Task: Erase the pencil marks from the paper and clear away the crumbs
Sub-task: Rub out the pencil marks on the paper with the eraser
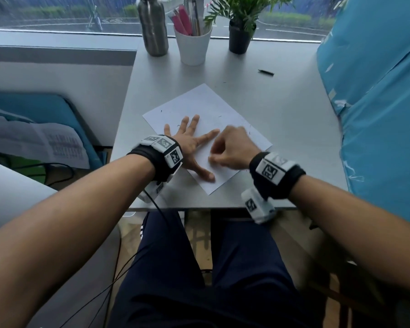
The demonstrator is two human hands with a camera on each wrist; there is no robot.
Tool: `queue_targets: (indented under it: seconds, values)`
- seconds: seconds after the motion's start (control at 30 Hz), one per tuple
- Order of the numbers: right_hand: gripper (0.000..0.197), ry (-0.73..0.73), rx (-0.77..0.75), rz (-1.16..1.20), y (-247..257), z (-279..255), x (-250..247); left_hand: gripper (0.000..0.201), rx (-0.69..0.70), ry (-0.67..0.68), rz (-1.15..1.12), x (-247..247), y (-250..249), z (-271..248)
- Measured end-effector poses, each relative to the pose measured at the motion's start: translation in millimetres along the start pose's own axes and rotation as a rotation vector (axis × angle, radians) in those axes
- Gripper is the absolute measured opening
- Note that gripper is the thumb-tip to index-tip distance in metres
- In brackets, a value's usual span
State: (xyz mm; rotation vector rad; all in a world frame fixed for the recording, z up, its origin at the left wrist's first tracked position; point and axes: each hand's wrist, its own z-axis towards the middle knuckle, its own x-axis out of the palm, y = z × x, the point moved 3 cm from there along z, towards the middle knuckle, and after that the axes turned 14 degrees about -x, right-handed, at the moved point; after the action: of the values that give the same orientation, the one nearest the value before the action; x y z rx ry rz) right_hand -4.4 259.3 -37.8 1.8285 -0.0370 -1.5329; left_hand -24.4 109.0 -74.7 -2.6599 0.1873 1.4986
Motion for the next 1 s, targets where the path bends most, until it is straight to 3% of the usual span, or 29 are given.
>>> queue_targets:
  seconds: [0.07,0.17,0.3,0.43,0.57,0.7,0.83,1.0]
  values:
    - [0.014,0.014,0.026,-0.02,-6,0,-6,0.137,-0.003,-0.002,0.001,1,0,0]
    - [0.015,-0.119,0.153,-0.003,-27,6,-24,0.136,-0.006,0.003,-0.015,0,-2,-2]
    - [0.012,0.021,0.009,-0.014,-6,-5,-4,0.138,0.0,-0.004,0.002,0,0,1]
    - [0.015,-0.132,0.181,-0.02,-37,6,-35,0.136,-0.004,0.009,-0.014,0,-1,-2]
    - [0.01,0.002,0.011,-0.026,-10,-5,-4,0.138,-0.001,-0.005,-0.001,-1,0,2]
    - [0.013,-0.131,0.17,0.002,-35,3,-30,0.138,0.0,0.012,-0.008,0,-1,0]
    - [0.011,-0.02,0.027,0.005,-12,-6,-6,0.141,0.009,0.0,0.003,1,0,4]
    - [0.011,-0.161,0.249,0.015,-61,-1,-44,0.142,0.027,-0.028,0.004,1,3,-1]
